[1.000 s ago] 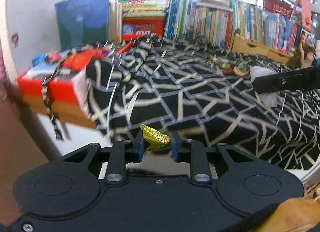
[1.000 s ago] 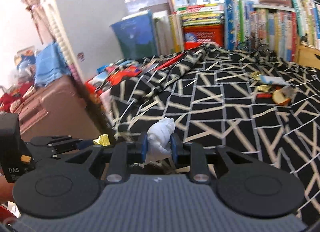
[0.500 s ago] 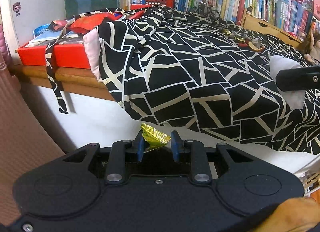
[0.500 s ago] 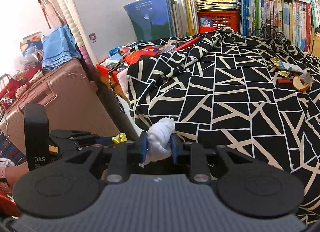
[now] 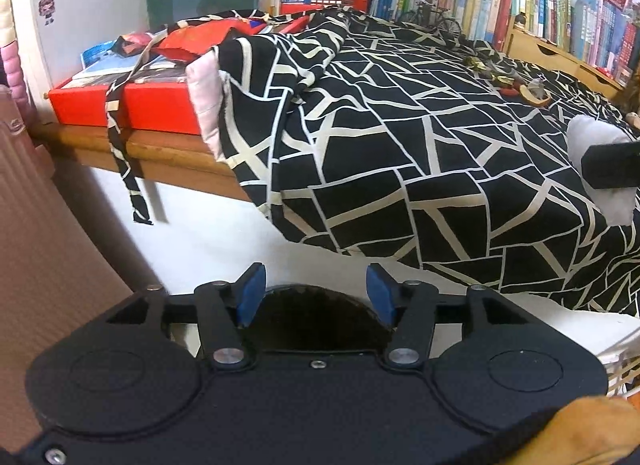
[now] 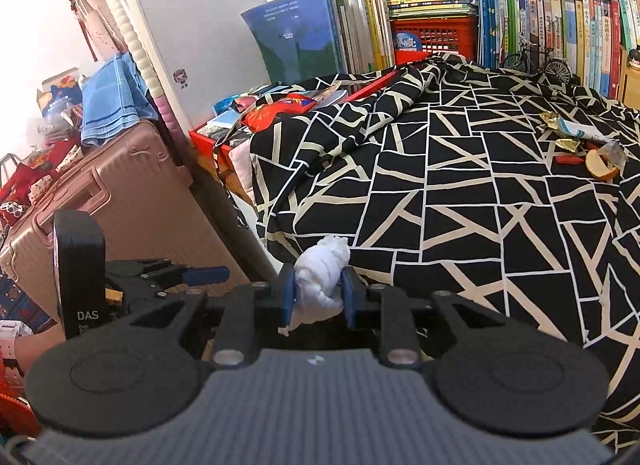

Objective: Collect trash
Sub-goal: 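Open the left gripper over the black bin to drop the yellow-green wrapper, then open the right gripper over the black bin to drop the white tissue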

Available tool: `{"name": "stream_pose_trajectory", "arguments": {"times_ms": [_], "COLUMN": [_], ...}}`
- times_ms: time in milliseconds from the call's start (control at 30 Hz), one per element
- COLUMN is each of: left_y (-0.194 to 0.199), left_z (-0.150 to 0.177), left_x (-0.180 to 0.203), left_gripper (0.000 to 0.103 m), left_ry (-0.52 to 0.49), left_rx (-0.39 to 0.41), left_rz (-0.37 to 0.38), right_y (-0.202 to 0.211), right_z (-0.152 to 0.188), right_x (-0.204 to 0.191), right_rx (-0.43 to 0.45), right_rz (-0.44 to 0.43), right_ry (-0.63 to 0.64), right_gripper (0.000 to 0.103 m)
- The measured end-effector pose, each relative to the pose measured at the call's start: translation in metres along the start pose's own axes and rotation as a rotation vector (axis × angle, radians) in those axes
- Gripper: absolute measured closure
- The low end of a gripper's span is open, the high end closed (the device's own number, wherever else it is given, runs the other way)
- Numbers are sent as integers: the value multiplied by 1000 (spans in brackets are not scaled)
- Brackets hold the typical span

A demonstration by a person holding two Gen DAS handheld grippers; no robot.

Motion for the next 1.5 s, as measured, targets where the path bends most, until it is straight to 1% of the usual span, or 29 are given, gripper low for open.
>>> {"name": "stream_pose_trajectory", "arguments": {"times_ms": [233, 467, 567, 800, 867, 900, 933, 1000, 1067, 1133, 1267, 1367, 1500], "left_y": [11, 23, 30, 45, 49, 51, 52, 54, 54, 52, 52, 54, 65], "left_z": [8, 17, 16, 13, 13, 13, 13, 14, 16, 18, 21, 18, 9], "left_x": [-7, -28, -35, -58, -63, -65, -66, -68, -70, -70, -66, -60, -47], "left_gripper": [49, 49, 49, 49, 49, 49, 49, 48, 48, 48, 48, 47, 46], "left_ry": [5, 47, 45, 112, 120, 122, 124, 127, 128, 127, 111, 91, 30], "left_rx": [4, 10, 23, 56, 62, 64, 66, 66, 60, 50, 41, 41, 29], "left_rz": [-27, -43, -71, -112, -122, -127, -131, -138, -142, -137, -129, -112, -88], "right_y": [-15, -46, -57, -87, -95, -99, -101, -105, -106, -106, -101, -90, -65], "right_z": [1, -1, -2, -8, -10, -11, -11, -12, -12, -11, -11, -14, -24], "right_x": [-7, -19, -25, -39, -42, -44, -45, -49, -51, -54, -50, -43, -32], "right_rx": [-25, -89, -109, -158, -164, -167, -172, -171, -172, -170, -158, -135, -85], "right_rz": [-32, -58, -76, -89, -80, -74, -65, -48, -39, -31, -29, -15, 8], "right_ry": [7, 46, 59, 111, 124, 133, 141, 165, 190, 207, 203, 186, 156], "right_gripper": [71, 70, 70, 71, 69, 65, 47, 39, 38, 34, 32, 28, 23]}}
Point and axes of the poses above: each gripper's, at about its wrist camera, not at the fingertips, and y roughly against the way its jaws point, x to its right, z to its underside, the point moved 6 cm from there along -y, roughly the way its jaws point, and after that the axes turned 12 degrees about -x, right-handed, at the moved point
